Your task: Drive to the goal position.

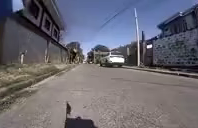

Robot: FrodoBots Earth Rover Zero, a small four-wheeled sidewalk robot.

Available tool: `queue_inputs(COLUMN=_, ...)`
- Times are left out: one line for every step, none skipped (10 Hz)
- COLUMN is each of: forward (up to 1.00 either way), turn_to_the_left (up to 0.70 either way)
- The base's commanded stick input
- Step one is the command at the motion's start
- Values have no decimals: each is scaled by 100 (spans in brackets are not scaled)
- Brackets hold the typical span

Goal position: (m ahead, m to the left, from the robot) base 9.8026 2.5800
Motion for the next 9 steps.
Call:
queue_inputs(forward=70, turn_to_the_left=0)
queue_inputs(forward=70, turn_to_the_left=0)
queue_inputs(forward=70, turn_to_the_left=0)
queue_inputs(forward=70, turn_to_the_left=0)
queue_inputs(forward=70, turn_to_the_left=0)
queue_inputs(forward=70, turn_to_the_left=0)
queue_inputs(forward=70, turn_to_the_left=0)
queue_inputs(forward=70, turn_to_the_left=0)
queue_inputs(forward=70, turn_to_the_left=0)
